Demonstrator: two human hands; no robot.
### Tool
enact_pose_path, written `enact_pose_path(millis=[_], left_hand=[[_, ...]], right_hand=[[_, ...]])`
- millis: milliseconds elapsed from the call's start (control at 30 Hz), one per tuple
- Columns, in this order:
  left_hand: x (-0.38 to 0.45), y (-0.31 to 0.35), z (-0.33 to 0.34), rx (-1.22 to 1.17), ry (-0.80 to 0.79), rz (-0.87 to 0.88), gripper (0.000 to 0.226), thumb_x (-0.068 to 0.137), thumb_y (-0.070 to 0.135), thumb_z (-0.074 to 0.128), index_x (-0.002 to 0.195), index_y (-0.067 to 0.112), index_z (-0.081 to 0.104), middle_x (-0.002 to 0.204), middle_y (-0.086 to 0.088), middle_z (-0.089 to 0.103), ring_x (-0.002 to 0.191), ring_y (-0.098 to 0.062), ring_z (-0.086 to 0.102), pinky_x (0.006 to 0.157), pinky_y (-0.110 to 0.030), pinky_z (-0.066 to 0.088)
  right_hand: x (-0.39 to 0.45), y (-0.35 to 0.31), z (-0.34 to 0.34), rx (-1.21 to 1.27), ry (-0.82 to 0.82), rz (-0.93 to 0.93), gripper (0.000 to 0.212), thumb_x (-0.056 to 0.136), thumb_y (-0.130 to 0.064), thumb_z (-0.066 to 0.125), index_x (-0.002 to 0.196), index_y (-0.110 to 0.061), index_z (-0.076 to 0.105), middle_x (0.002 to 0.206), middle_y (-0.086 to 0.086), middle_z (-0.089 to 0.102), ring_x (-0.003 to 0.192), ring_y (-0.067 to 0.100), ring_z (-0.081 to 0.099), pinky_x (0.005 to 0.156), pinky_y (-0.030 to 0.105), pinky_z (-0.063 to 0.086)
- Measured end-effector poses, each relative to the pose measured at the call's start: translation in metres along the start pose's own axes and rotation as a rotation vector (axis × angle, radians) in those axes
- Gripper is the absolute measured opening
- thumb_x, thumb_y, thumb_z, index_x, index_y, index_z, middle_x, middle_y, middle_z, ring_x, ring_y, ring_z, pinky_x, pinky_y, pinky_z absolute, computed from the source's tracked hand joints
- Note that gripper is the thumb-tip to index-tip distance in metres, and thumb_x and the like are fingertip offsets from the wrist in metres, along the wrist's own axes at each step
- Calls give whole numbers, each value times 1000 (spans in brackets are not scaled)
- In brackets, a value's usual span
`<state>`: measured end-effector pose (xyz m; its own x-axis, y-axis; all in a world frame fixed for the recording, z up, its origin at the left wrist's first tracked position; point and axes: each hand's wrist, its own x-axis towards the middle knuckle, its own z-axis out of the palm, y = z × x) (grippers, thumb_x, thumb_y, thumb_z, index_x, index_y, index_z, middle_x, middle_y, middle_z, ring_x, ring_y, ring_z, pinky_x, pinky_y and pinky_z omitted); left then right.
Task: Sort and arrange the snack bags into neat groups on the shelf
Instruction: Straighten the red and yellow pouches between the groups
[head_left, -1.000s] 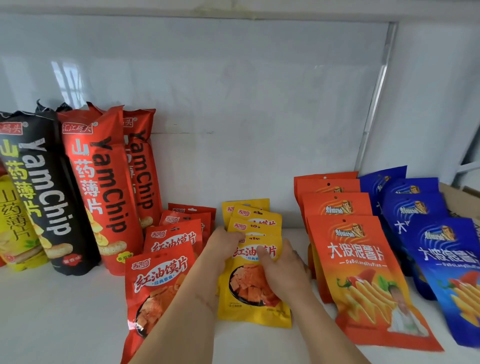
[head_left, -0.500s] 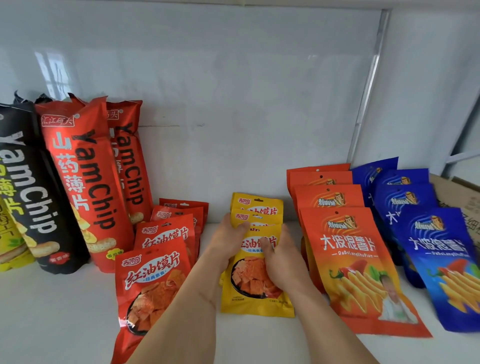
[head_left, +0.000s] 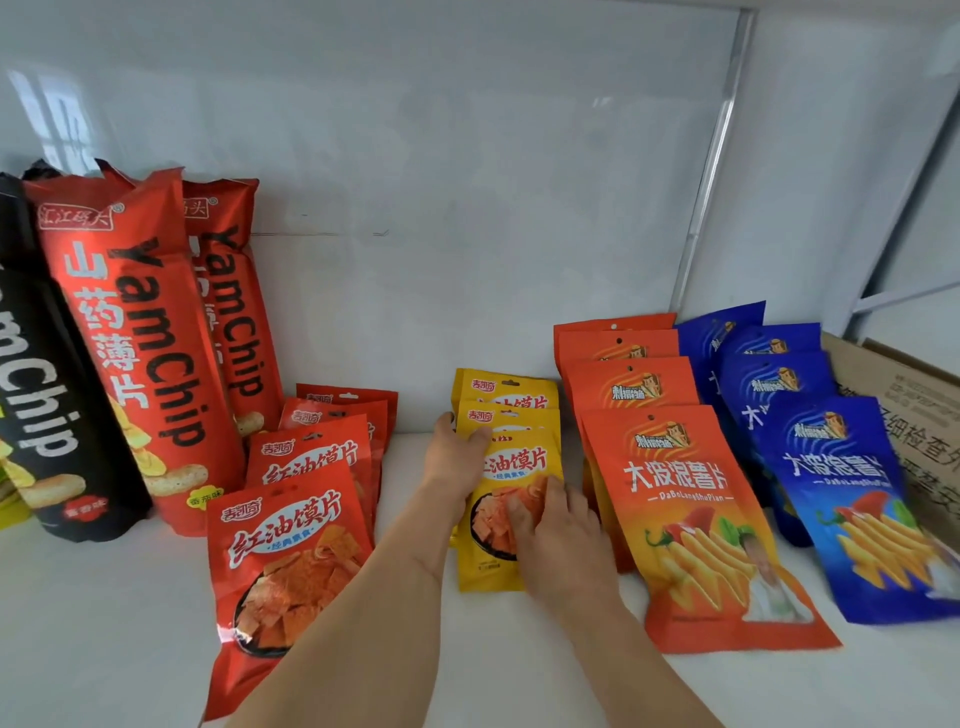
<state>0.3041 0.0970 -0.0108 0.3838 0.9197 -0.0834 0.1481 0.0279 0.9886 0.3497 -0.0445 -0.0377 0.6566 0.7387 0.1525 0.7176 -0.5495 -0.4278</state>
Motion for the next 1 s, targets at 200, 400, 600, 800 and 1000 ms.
enact_pose_path(millis=[200,400,600,800,1000], left_hand=[[4,3,6,173,27,2,41,102,29,54,138,12,44,114,-7,65,93,-27,68,80,-38,57],[-10,13,5,304,7,-4,44,100,30,55,135,6,43,131,-16,61,116,-35,61,95,-44,53],[-60,19,-52,423,141,205,63,99,32,54,154,9,32,156,-12,39,141,-31,40,114,-42,37],[-118,-16,-136,541,610,237,59,96,30,58,149,11,40,158,-9,34,148,-31,22,121,-45,21],[-123,-49,-170,251,542,-80,69,91,35,61,150,15,32,151,-12,42,138,-35,39,115,-53,35]], right_hand=[[0,4,9,-54,93,-1,65,100,-56,25,151,-16,24,148,4,37,129,24,41,104,36,35],[1,5,8,2,140,12,57,101,-50,31,144,-13,38,153,10,34,136,28,36,109,39,32],[-14,-4,0,-1,286,-86,61,98,-52,26,132,-10,55,149,16,42,135,35,42,105,49,39],[-56,-60,5,178,269,-438,61,96,-50,32,130,-6,57,140,14,53,130,33,49,104,45,41],[-77,-104,31,288,-141,-409,57,102,-48,37,150,-17,31,150,3,39,136,23,39,111,37,35]])
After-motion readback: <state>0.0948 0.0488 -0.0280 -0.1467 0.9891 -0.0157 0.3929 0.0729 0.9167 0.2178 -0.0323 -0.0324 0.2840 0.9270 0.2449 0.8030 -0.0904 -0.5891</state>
